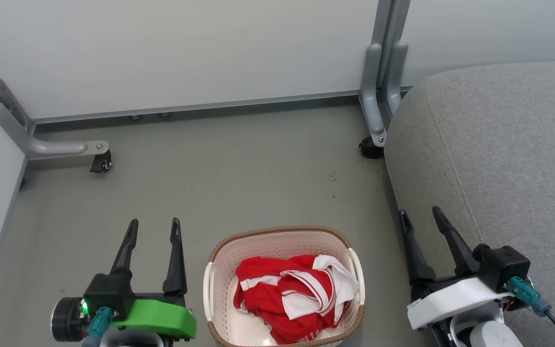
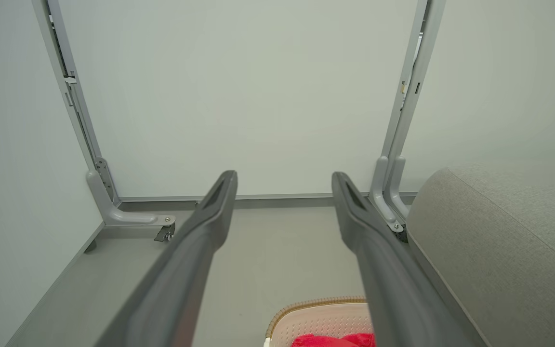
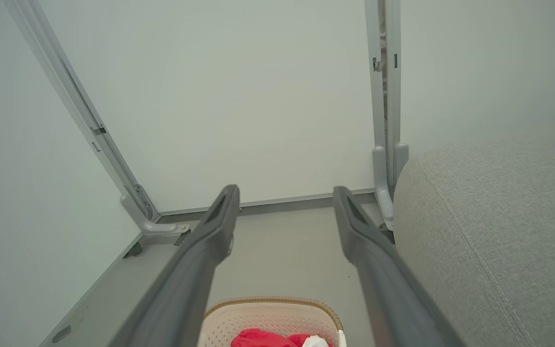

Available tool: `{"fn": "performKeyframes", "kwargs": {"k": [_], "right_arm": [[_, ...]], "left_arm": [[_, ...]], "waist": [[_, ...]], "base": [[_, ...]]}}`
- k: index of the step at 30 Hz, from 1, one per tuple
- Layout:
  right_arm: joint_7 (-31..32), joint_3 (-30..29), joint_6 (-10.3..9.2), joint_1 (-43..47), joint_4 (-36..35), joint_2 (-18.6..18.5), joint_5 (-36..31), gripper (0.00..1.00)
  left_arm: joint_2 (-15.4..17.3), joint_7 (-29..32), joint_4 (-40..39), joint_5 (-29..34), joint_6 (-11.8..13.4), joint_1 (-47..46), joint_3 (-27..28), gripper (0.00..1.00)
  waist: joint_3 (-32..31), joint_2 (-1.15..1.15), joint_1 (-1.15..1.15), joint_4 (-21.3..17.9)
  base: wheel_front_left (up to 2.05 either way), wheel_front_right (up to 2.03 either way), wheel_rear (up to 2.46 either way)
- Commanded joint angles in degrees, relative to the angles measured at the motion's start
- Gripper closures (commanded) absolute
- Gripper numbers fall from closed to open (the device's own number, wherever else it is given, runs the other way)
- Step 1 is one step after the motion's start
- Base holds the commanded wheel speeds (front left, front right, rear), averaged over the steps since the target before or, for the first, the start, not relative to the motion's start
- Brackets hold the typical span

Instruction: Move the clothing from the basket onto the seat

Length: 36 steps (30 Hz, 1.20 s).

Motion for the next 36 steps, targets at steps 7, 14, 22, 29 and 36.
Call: {"fn": "performKeyframes", "kwargs": {"k": [7,14,22,29,36], "right_arm": [[-1.26,0.77,0.02,1.29,-0.76,-0.31,-4.21,0.00],[-1.94,0.92,0.02,1.68,-1.10,-0.33,-7.34,0.00],[-2.86,0.50,0.01,2.04,-1.07,-0.33,-9.23,0.00],[-3.21,0.52,0.01,2.42,-0.99,-0.35,-10.21,0.00],[-3.19,0.59,0.01,2.31,-0.67,-0.35,-9.55,0.00]], "left_arm": [[-0.68,-1.26,-0.02,4.50,-0.97,1.14,0.12,0.00],[-1.12,-1.96,0.51,7.62,-1.69,1.42,0.31,0.00],[-1.66,-2.84,1.31,11.06,-2.53,1.41,0.84,0.00],[-2.15,-3.18,1.51,13.03,-3.30,1.73,1.44,0.00],[-2.55,-3.18,1.82,13.45,-3.86,1.73,2.19,0.00]], "waist": [[-0.51,0.00,0.00,0.06],[-0.56,0.00,0.00,0.21],[-0.33,0.00,0.00,0.67],[-0.21,0.00,0.00,0.93],[0.00,0.00,0.00,0.89]], "base": [[0.00,0.00,0.00],[0.00,0.00,0.00],[0.00,0.00,0.00],[0.00,0.00,0.00],[0.00,0.00,0.00]]}}
